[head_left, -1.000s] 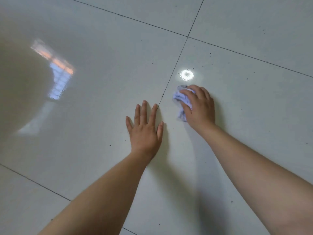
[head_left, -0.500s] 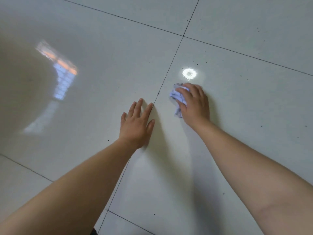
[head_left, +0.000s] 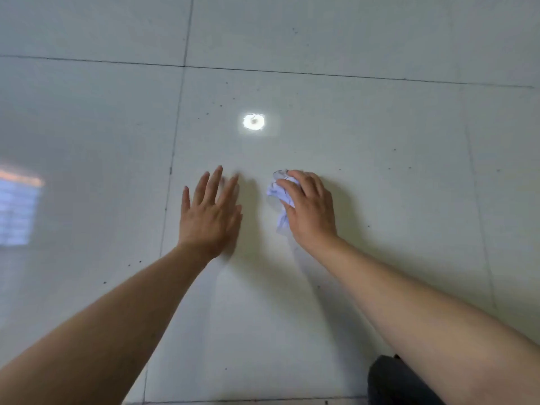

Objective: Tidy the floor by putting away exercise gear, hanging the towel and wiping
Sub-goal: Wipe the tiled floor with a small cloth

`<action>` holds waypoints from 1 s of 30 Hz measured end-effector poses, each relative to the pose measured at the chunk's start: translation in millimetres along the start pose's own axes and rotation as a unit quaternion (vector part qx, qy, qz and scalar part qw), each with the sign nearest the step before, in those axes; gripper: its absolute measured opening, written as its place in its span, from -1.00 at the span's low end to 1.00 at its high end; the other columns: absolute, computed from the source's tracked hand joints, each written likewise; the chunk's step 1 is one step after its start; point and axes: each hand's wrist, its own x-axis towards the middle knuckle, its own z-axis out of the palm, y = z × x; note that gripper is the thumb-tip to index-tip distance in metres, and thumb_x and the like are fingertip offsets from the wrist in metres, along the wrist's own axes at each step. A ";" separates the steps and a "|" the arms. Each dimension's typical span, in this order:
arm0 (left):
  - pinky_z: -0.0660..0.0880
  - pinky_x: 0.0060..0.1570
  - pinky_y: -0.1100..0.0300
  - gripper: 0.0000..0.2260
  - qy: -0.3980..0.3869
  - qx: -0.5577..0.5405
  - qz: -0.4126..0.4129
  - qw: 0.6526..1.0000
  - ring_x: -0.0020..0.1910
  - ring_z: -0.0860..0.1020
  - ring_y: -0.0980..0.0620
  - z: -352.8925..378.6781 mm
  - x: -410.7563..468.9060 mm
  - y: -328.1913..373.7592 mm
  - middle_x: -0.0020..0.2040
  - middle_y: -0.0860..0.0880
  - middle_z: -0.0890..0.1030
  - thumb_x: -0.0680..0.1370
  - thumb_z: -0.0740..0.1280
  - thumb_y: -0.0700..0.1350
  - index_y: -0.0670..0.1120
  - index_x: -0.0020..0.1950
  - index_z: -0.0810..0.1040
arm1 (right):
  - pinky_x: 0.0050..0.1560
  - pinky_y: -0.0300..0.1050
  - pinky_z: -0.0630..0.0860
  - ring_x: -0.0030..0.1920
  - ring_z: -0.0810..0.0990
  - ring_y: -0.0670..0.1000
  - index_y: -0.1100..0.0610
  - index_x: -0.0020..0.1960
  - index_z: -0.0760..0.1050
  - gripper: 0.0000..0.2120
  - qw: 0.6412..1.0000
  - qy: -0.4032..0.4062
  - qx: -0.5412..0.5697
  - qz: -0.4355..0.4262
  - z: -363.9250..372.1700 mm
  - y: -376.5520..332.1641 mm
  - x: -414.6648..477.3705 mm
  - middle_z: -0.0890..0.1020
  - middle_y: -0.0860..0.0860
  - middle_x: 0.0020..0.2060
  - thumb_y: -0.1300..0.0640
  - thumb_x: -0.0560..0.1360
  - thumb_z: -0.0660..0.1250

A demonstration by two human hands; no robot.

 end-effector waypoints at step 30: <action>-0.01 0.36 -0.31 -0.46 -0.019 0.111 0.197 0.974 0.50 -0.03 -0.13 36.5 20.6 155.0 0.53 -0.10 0.02 0.54 -0.09 0.13 0.04 0.52 0.00 | 0.05 -0.06 0.44 0.24 0.45 0.07 -0.03 0.18 0.50 -0.69 0.985 0.074 -0.054 0.143 -53.6 115.4 -158.5 0.51 -0.04 0.24 0.07 0.43 0.29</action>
